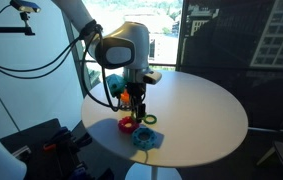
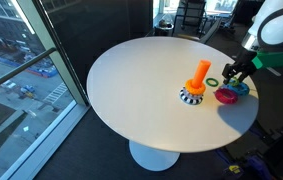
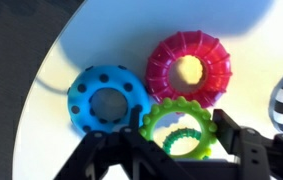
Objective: Put the yellow ring through the pole
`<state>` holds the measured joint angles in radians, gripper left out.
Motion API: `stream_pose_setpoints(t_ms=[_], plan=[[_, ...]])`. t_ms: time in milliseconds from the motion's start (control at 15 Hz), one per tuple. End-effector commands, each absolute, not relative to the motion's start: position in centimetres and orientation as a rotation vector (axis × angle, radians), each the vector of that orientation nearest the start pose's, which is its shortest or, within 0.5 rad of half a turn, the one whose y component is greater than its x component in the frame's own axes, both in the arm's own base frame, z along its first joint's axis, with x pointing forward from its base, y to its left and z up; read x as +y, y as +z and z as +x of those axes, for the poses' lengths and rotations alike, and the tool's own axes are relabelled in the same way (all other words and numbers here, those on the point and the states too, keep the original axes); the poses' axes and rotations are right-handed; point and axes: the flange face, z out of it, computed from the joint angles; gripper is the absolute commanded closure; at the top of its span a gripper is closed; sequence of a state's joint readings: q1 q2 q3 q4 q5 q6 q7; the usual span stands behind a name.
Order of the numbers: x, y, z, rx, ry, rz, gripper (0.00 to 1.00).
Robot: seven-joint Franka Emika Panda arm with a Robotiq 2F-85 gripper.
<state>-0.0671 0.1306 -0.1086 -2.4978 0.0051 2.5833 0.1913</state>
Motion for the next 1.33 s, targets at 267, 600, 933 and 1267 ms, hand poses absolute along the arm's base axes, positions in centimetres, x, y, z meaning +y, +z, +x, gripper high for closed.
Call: stream_pose_setpoints(t_ms=[267,600,933,1267], plan=[[-4.9,32.6,47.2,0.506,-0.049,-3.052,0.52],[-2.3,36.7,48.2,0.446,-0.083,-3.015,0.52],[0.0,39.0,49.5,0.412,-0.096,-2.979,0.52],[2.5,39.8,49.9,0.358,-0.078,-2.961,0.52]])
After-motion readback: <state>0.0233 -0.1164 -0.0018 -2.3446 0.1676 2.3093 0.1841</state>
